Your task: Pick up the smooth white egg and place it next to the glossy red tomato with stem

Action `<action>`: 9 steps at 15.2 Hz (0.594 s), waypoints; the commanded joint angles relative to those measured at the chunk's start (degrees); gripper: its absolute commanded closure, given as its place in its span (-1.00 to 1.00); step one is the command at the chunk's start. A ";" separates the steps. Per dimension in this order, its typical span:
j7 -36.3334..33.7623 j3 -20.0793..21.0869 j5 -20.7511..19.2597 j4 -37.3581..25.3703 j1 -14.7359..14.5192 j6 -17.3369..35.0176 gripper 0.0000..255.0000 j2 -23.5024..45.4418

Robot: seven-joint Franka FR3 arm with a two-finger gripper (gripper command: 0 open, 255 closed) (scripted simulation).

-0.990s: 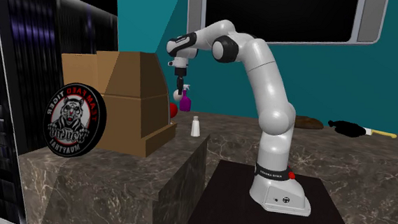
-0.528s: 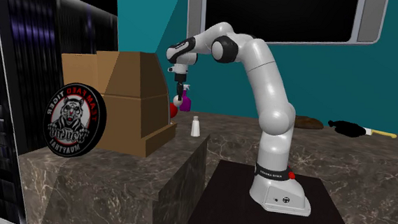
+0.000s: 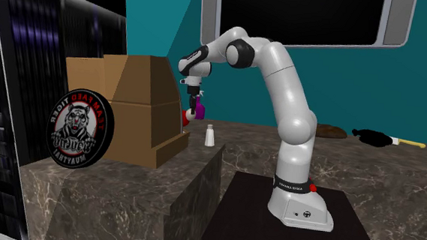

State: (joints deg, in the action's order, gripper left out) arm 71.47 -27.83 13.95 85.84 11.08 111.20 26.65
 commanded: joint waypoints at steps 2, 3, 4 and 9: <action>0.27 0.23 0.43 1.49 -0.01 2.16 1.00 0.71; 0.37 0.31 0.57 1.96 -0.01 2.82 1.00 0.92; 0.48 0.38 0.71 2.42 -0.01 3.47 1.00 1.14; 1.02 0.81 1.48 4.47 0.09 6.65 1.00 2.40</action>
State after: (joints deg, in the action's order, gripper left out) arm 72.34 -27.14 15.21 90.18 11.05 117.28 28.62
